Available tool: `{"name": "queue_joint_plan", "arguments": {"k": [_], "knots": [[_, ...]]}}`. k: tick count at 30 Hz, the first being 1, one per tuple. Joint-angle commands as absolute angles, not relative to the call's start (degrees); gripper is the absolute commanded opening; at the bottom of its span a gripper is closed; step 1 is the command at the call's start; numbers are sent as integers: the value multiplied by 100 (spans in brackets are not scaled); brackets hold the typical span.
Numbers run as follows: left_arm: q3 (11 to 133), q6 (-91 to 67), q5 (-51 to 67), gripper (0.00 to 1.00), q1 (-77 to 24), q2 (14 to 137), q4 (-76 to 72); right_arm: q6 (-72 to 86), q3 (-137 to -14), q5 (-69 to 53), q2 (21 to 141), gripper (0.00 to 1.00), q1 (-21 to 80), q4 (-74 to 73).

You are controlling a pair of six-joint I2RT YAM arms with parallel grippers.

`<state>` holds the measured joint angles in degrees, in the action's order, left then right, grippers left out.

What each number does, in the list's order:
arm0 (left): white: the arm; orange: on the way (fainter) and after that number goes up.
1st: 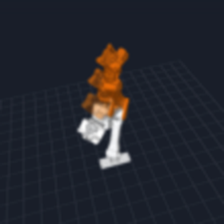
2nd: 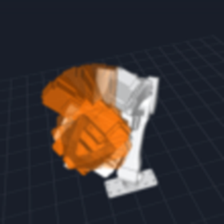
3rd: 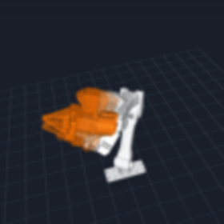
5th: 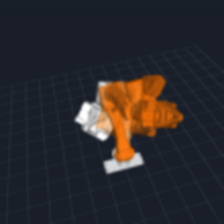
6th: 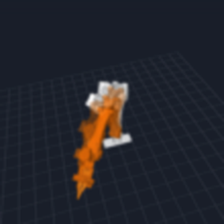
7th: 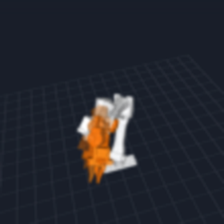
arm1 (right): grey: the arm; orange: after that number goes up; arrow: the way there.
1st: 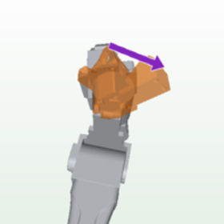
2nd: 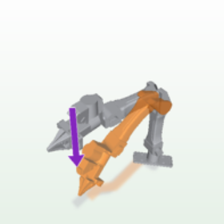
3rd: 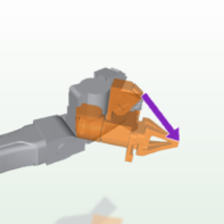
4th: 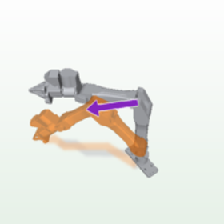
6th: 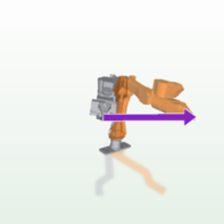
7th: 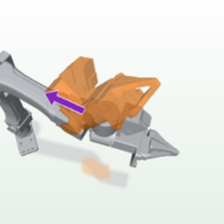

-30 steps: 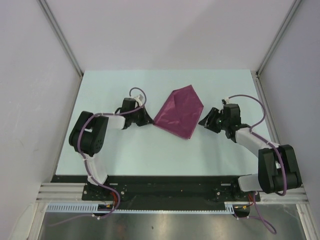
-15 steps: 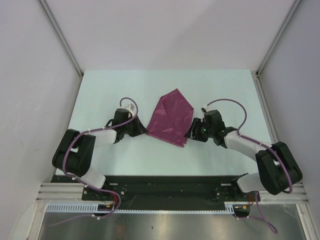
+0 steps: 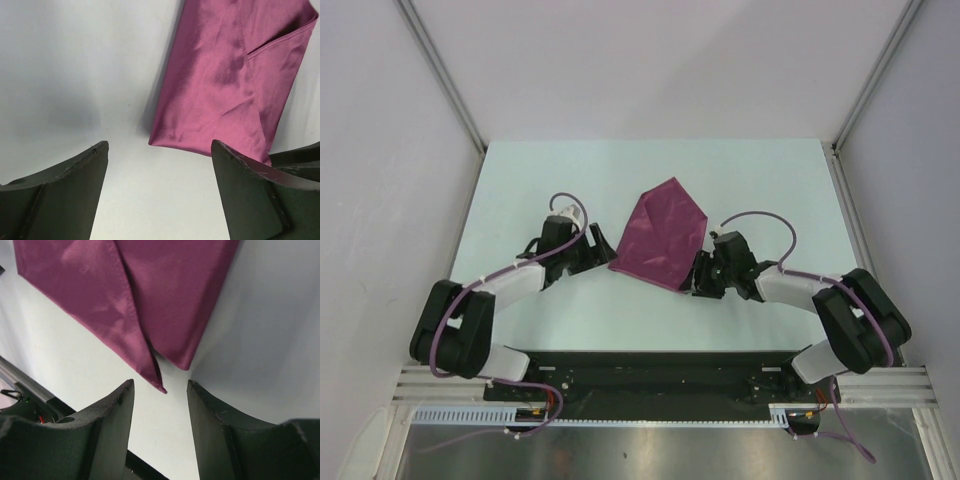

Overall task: Fold the napkin, place the utensils inside, and roll it up
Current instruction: Fold the napkin

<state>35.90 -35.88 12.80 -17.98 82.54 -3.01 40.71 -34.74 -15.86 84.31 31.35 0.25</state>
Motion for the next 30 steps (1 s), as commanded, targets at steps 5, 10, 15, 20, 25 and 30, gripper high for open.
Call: {"name": "queue_joint_plan", "arguments": {"k": [5, 10, 15, 20, 25, 30], "knots": [[3876, -3428, 984, 89, -1802, 7497, 193, 4280, -3533, -1653, 8684, 49, 3384, 351], [3920, -3419, 1046, 89, -1802, 7444, 246, 4324, -3568, -1486, 8807, 43, 3401, 273], [3911, -3419, 1063, 89, -1802, 7453, 220, 4298, -3673, -1319, 8868, 31, 3393, 97], [3894, -3393, 1081, 89, -1802, 7453, 202, 4272, -3788, -1318, 8921, 7, 3393, 79], [3894, -3366, 1055, 89, -1802, 7497, 202, 4157, -4016, -1310, 8798, 0, 3401, -235], [3867, -3322, 1081, 89, -1802, 7585, 167, 3859, -4315, -1055, 8526, 0, 3322, -659]]}}
